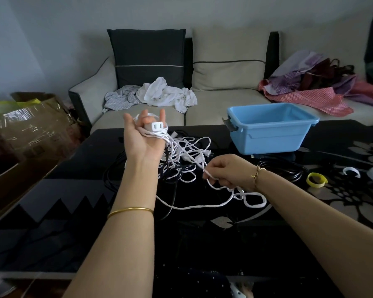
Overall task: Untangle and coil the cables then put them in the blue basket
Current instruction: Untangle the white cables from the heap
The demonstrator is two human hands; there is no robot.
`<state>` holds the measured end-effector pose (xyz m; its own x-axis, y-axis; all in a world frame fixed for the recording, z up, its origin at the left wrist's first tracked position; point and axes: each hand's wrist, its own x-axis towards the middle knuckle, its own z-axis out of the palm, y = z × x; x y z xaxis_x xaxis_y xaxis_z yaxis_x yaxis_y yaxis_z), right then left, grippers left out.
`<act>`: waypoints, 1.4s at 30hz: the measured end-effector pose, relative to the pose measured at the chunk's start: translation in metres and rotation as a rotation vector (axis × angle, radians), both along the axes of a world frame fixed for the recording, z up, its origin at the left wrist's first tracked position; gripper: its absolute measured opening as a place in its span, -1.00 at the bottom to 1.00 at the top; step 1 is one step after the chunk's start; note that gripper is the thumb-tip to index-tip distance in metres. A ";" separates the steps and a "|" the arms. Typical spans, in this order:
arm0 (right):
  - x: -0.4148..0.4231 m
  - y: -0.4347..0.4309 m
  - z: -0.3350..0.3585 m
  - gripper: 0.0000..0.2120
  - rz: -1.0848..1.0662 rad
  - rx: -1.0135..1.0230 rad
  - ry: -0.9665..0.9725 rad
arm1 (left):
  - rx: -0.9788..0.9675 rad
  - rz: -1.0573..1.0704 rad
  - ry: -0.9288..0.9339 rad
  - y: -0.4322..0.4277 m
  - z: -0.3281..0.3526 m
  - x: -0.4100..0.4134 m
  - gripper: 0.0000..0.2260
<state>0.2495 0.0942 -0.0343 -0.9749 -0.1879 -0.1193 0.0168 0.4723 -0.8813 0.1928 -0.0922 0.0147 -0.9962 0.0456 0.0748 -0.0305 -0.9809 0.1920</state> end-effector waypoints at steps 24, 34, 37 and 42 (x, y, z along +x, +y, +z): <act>0.004 0.025 0.045 -0.87 -0.264 0.069 0.573 | -1.685 -0.392 0.527 0.043 -0.012 0.031 -0.55; -0.005 0.043 0.018 -0.91 -0.100 0.088 0.335 | -1.305 -0.610 0.222 0.027 0.004 0.029 -0.74; 0.002 0.041 0.015 -0.83 0.031 -0.500 -0.030 | -1.118 -0.587 0.092 0.026 0.006 0.026 -0.75; -0.002 0.036 0.014 -0.61 -0.102 -1.029 -0.268 | -0.856 -0.454 -0.084 0.017 0.006 0.019 -0.76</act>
